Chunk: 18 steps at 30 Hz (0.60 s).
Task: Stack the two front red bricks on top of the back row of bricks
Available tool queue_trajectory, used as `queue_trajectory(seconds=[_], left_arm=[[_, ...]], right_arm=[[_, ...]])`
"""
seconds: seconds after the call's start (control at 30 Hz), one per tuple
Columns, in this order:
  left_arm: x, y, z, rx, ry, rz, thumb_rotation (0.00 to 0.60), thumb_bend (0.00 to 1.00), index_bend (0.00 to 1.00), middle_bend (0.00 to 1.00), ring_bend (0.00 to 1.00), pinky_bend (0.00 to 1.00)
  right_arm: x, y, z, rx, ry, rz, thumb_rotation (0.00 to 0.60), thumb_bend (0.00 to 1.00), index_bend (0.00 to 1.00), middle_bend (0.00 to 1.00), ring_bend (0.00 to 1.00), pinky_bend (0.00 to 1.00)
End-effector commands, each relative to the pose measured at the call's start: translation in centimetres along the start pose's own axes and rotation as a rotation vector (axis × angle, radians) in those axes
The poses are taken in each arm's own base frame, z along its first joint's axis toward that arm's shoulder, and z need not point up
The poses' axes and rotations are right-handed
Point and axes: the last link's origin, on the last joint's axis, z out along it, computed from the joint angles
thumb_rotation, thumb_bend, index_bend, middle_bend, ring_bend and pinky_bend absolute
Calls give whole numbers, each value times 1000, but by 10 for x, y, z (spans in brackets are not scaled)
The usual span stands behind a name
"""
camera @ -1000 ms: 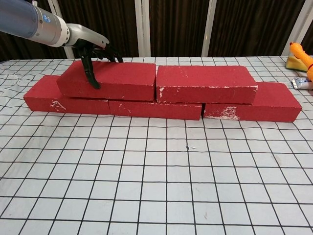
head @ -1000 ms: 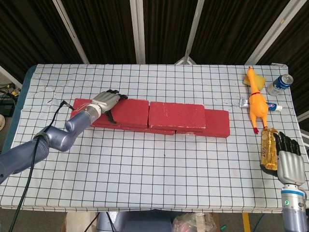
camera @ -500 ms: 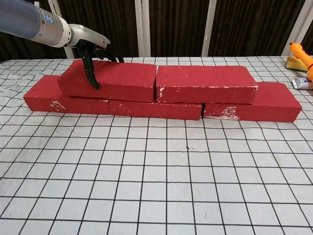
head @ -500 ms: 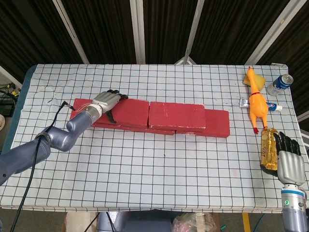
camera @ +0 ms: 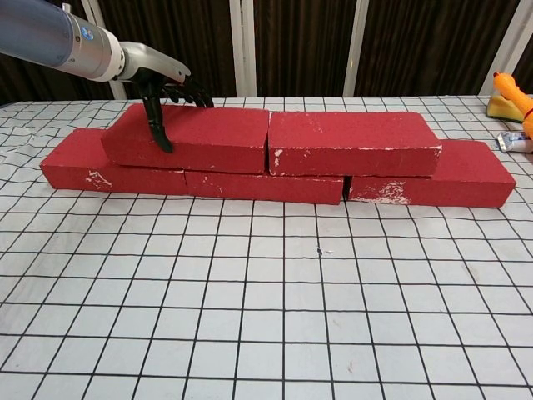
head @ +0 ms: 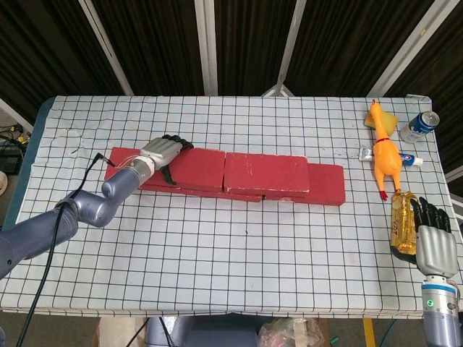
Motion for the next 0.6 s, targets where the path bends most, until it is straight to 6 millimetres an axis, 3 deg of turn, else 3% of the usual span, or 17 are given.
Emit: queue_trajectory(seconds=[0.03, 0.6], left_arm=[[0, 0, -1, 3, -2, 0, 600, 0, 145, 66, 0, 0], [0, 1, -1, 15, -12, -5, 600, 0, 101, 7, 0, 0]], right_arm=[[0, 0, 0, -1, 0, -1, 600, 162, 46, 0, 0, 0], [0, 0, 0, -4, 2, -1, 600, 162, 46, 0, 0, 0]])
